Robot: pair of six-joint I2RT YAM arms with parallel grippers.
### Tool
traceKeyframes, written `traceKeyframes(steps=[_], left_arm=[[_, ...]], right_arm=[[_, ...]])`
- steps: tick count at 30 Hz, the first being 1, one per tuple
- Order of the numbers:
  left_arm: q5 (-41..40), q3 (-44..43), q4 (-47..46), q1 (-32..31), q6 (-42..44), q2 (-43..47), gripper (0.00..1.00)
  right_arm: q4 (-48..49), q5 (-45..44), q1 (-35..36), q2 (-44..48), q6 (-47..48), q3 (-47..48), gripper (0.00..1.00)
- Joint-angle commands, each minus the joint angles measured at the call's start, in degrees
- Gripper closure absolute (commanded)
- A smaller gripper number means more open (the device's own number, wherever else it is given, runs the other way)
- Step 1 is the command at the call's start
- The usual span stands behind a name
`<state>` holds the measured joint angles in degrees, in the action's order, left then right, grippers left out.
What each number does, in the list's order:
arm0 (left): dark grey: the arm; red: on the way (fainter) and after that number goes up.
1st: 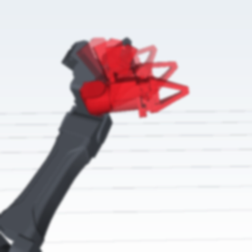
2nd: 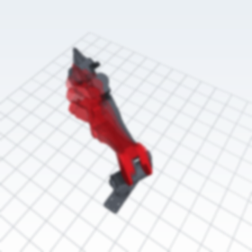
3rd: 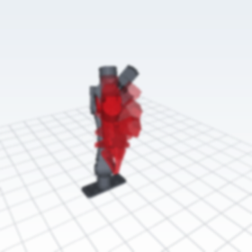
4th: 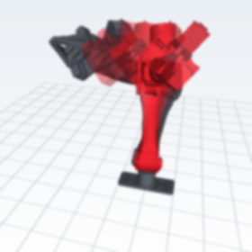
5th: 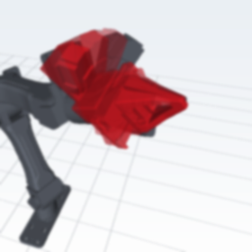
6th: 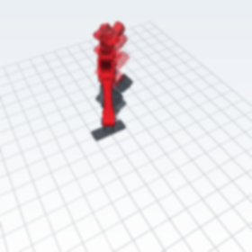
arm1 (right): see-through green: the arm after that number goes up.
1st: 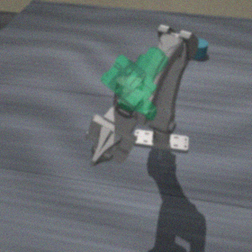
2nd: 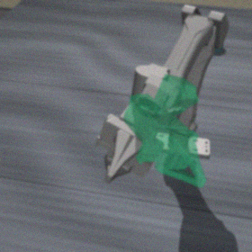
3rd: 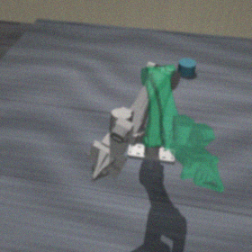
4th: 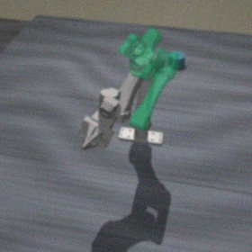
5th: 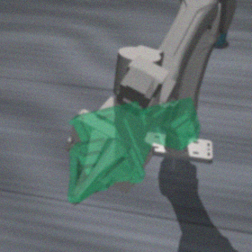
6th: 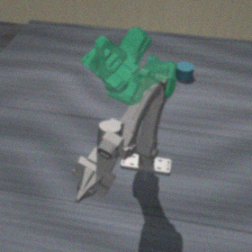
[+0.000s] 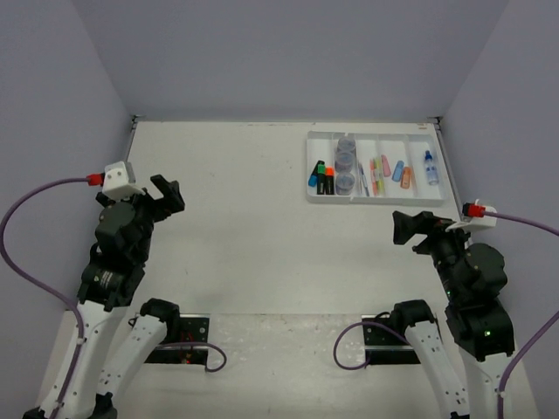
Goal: Sort the stationery into containers
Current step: Reset both arms
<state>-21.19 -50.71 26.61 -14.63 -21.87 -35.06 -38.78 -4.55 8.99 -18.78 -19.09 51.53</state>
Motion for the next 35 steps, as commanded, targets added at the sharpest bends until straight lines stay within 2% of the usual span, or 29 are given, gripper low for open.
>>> traceKeyframes(steps=[1, 5, 8, 10, 16, 35], left_arm=[[1.50, 5.93, -1.99, 0.39, 4.25, 5.36, 0.00], [1.77, 9.84, -3.41, 0.39, 3.85, 6.25, 0.00], [4.23, 10.59, -3.41, 0.35, 3.77, 5.96, 0.00], [5.17, 11.10, -3.52, 0.39, 3.41, 6.58, 0.00], [5.89, 12.12, -4.12, 0.30, 3.15, 9.17, 0.00], [2.38, 12.57, -2.97, -2.15, 2.62, 13.09, 0.00]], right_arm=[[-0.95, 3.58, -0.03, 0.86, 1.33, 1.30, 0.01], [0.02, 0.78, 0.67, 1.99, 2.54, -0.90, 0.01], [1.86, -8.43, 3.81, 3.36, 3.61, -3.79, 0.01], [3.62, -11.35, 4.41, 4.96, 3.84, -5.71, 0.01], [6.03, -8.57, 4.45, 7.49, 4.67, -9.36, 0.01], [6.37, -7.84, 4.45, 4.77, 1.93, -9.48, 0.01]])
